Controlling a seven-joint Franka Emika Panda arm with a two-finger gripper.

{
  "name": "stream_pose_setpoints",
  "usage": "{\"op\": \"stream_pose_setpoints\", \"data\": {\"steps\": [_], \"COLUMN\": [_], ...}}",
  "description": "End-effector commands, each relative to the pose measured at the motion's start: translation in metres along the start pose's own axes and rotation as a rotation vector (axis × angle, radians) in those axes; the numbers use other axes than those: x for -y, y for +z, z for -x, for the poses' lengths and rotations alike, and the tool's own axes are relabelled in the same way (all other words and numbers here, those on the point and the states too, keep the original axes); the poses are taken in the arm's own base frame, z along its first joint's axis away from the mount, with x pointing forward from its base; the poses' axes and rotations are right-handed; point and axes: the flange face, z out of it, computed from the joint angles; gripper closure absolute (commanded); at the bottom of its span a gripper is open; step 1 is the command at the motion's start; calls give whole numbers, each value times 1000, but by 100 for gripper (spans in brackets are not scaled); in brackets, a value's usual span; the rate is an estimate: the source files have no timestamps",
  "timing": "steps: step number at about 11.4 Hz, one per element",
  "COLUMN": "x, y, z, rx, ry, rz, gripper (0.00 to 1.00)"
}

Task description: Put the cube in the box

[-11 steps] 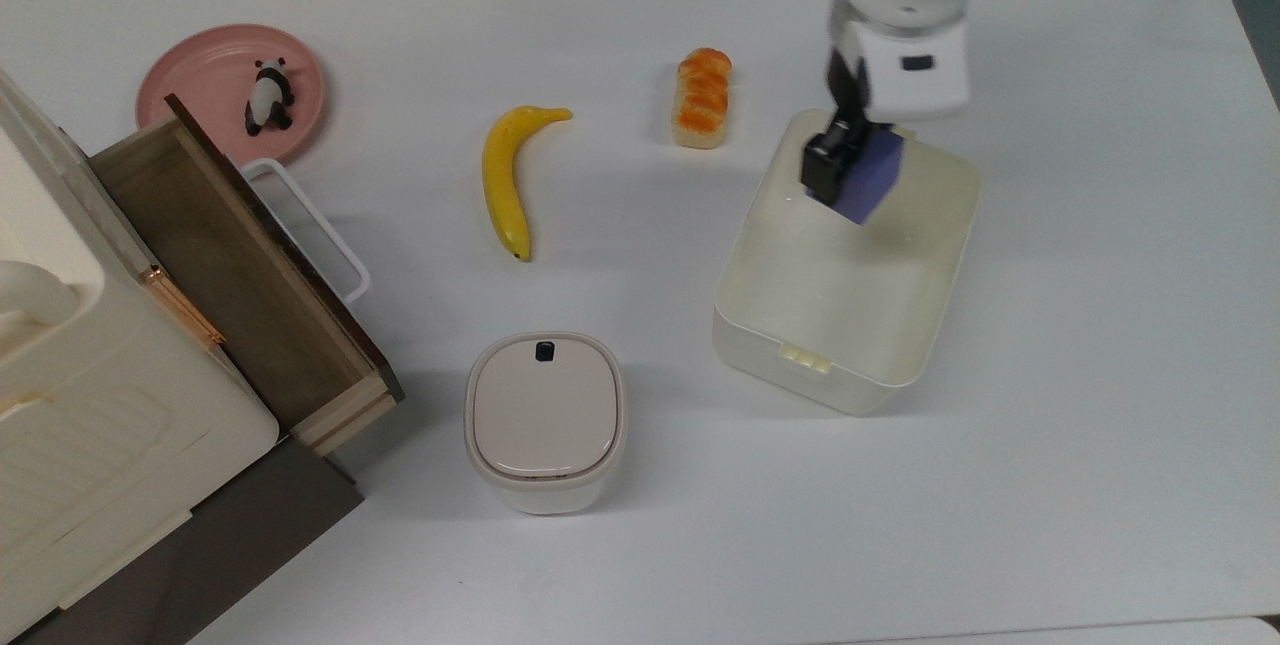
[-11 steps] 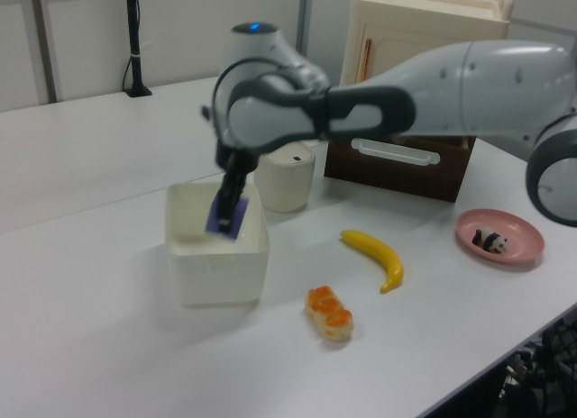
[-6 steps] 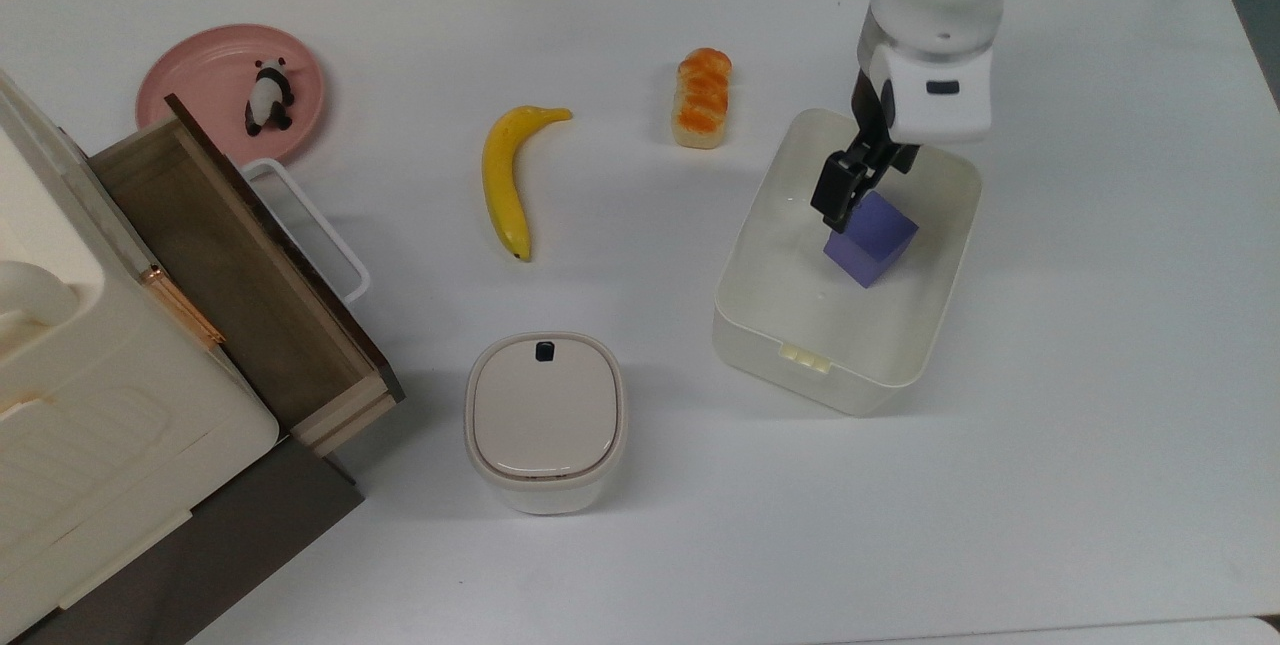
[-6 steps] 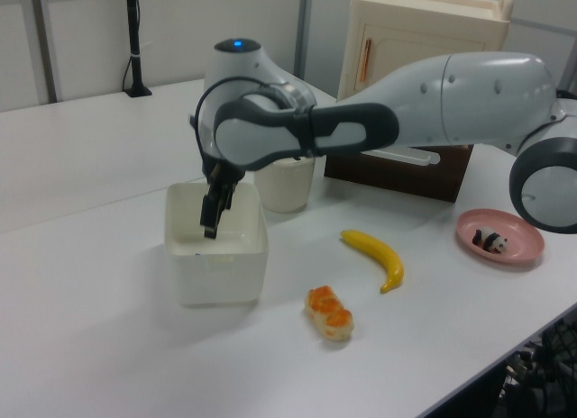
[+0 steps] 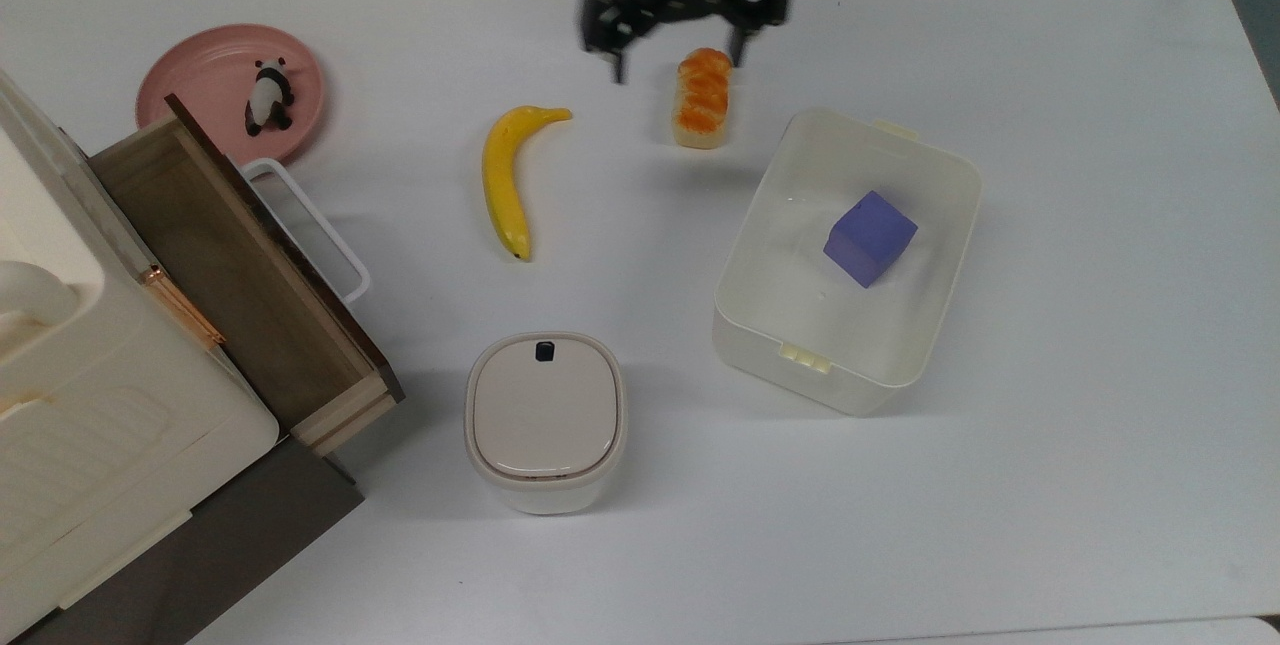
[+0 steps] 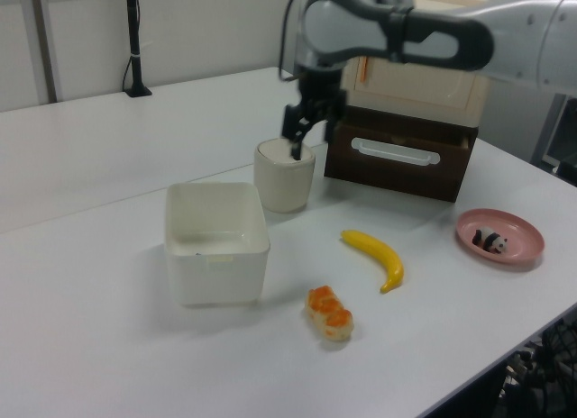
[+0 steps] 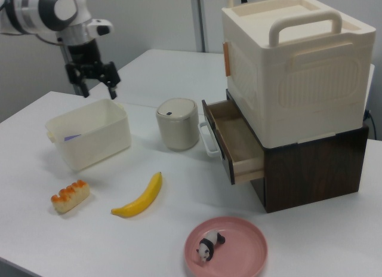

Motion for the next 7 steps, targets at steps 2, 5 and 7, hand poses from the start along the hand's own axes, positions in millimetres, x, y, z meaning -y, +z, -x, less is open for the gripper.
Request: {"op": "stream_pose_setpoints", "data": {"steps": [2, 5, 7], "x": [-107, -158, -174], "y": [-16, 1, 1], "z": [31, 36, 40], "rx": [30, 50, 48], "ry": [270, 340, 353], "rz": [9, 10, 11], "gripper": [0, 0, 0]}}
